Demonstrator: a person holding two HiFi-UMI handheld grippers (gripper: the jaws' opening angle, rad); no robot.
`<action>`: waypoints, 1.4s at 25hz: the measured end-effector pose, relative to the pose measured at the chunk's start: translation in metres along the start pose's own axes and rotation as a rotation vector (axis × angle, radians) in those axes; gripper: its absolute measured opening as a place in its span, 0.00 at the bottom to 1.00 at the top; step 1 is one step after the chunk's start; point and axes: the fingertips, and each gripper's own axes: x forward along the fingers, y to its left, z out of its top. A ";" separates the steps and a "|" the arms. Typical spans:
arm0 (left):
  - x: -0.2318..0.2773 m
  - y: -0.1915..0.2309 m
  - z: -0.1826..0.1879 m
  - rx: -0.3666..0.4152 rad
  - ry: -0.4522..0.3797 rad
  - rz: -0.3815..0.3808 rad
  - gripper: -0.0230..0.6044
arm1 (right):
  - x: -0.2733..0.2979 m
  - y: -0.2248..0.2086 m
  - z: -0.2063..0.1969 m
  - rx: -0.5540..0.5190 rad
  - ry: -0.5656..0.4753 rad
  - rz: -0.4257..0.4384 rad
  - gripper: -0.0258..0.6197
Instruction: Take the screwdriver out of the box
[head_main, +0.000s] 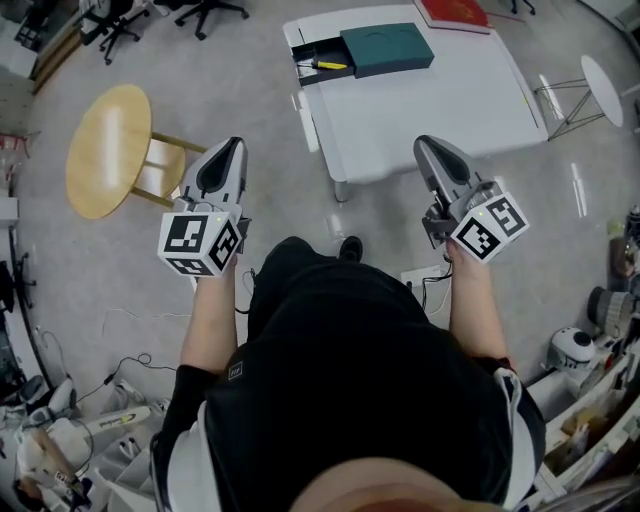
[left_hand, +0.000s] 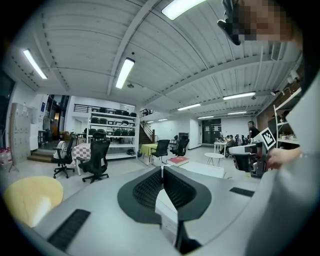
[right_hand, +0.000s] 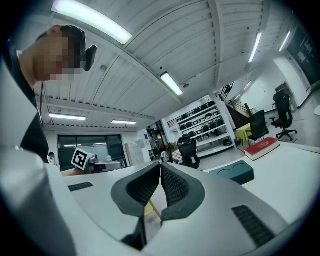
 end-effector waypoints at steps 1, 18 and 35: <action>0.002 0.000 -0.001 -0.002 0.004 0.004 0.08 | 0.003 -0.002 0.000 0.002 0.005 0.009 0.09; 0.108 0.077 -0.003 -0.054 0.012 -0.044 0.08 | 0.142 -0.056 -0.018 -0.112 0.247 0.009 0.09; 0.228 0.167 -0.005 -0.070 0.051 -0.125 0.08 | 0.289 -0.139 -0.049 -0.161 0.452 -0.004 0.09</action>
